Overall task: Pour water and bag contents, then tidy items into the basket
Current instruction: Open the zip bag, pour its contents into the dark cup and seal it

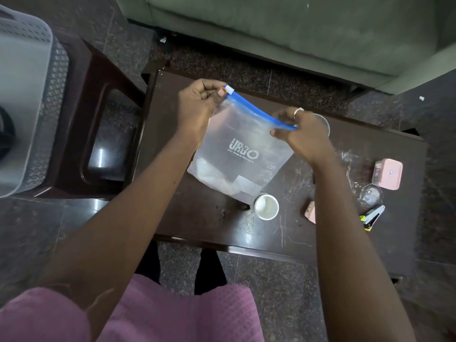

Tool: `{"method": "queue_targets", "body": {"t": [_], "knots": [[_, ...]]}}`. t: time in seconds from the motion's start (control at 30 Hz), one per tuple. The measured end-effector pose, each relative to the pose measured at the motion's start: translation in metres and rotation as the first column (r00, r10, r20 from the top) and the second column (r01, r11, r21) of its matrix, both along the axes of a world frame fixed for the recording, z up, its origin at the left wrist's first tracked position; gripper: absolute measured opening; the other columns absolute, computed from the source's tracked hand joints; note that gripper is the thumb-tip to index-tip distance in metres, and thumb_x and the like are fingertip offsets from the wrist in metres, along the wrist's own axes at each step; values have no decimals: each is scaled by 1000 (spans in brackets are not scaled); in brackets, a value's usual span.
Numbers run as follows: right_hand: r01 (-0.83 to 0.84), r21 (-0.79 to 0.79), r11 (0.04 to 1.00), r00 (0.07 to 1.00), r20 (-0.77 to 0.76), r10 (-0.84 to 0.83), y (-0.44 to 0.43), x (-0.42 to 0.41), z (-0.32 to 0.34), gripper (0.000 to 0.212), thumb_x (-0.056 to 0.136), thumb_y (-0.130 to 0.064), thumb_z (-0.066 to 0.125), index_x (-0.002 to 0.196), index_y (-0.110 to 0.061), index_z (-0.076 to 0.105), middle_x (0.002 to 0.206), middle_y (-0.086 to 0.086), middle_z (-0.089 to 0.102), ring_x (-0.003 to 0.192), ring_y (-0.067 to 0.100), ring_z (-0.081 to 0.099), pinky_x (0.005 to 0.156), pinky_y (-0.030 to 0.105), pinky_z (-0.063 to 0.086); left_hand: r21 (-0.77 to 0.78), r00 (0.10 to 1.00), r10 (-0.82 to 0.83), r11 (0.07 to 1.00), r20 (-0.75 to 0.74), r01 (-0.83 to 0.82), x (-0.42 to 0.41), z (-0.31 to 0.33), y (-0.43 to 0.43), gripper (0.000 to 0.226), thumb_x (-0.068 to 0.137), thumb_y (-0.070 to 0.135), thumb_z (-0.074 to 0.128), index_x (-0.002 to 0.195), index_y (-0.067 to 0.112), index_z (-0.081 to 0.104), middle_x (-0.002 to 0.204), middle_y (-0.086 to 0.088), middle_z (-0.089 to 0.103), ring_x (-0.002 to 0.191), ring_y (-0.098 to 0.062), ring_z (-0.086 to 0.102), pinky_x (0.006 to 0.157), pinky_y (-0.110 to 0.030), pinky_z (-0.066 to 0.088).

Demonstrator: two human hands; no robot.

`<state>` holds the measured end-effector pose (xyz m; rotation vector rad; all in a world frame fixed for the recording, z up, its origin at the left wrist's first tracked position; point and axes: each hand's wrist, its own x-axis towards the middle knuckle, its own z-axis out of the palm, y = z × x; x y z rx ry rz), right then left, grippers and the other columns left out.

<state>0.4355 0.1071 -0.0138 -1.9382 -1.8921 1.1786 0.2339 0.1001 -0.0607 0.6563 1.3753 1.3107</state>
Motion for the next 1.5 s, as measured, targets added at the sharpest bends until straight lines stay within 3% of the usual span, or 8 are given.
{"method": "queue_targets", "body": {"t": [0.23, 0.47, 0.6, 0.73, 0.87, 1.13, 1.37, 1.5], "knots": [[-200, 108, 974, 916, 374, 146, -3, -43, 6, 44, 87, -42, 57, 128, -28, 52, 129, -1, 58, 127, 19, 44, 110, 60, 11, 31, 994, 101, 994, -30, -100, -7, 7, -3, 24, 88, -4, 58, 76, 16, 64, 69, 4, 68, 65, -5, 61, 62, -16, 53], [-6, 213, 977, 998, -56, 19, -8, -89, 9, 27, 90, -31, 57, 113, -20, 65, 96, 9, 71, 94, 27, 63, 84, 40, 49, 6, 938, -4, 1000, -347, 7, 4, 5, -9, 31, 88, 4, 51, 76, 32, 53, 81, -1, 61, 81, -15, 58, 83, -46, 55], [-12, 232, 973, 1000, -2, 13, -4, -98, 1, 21, 93, -29, 54, 109, -19, 64, 94, 11, 69, 89, 30, 61, 77, 41, 49, -10, 904, -9, 1000, -428, 5, 10, 7, -12, 18, 89, 8, 50, 81, 23, 55, 75, 9, 60, 71, 2, 60, 78, -38, 55], [-5, 223, 975, 997, 79, -13, -1, -97, -4, 15, 90, -29, 56, 100, -23, 65, 97, 8, 69, 94, 30, 60, 75, 38, 49, 23, 820, -52, 997, -570, 79, 14, 7, -15, 12, 87, 0, 43, 87, 6, 55, 78, -1, 56, 78, -23, 59, 72, -36, 47], [-30, 218, 975, 996, 84, 12, 2, -95, -4, 15, 87, -27, 58, 95, -20, 69, 92, 9, 68, 89, 31, 60, 72, 37, 47, 39, 762, -54, 994, -646, 103, 19, 12, -16, 20, 75, -2, 33, 81, 15, 41, 75, -1, 48, 73, -17, 43, 59, -21, 26], [-45, 128, 991, 974, 224, 15, -4, -42, -25, 19, 84, -25, 65, 96, -13, 72, 99, 15, 71, 94, 34, 62, 80, 37, 50, -75, 772, 48, 990, -634, -123, -7, 9, 2, 21, 90, -3, 32, 86, 17, 38, 85, -3, 46, 79, -17, 41, 68, -29, 28], [112, 91, 990, 986, 111, -121, -8, -7, -33, 19, 80, -21, 71, 93, -8, 74, 89, 11, 74, 83, 20, 65, 78, 30, 48, -82, 770, 4, 994, -638, -73, -20, 0, 4, 16, 93, 3, 31, 86, 16, 37, 83, 1, 45, 78, -15, 40, 67, -24, 28], [358, -77, 931, 844, -400, -358, -13, -11, -33, 13, 79, -17, 71, 82, -23, 60, 69, -5, 65, 72, 13, 58, 72, 30, 42, -89, 829, 50, 989, -558, -119, -36, -9, 12, 25, 94, 10, 33, 77, 28, 39, 72, 15, 38, 76, -12, 38, 73, -26, 32]]}}
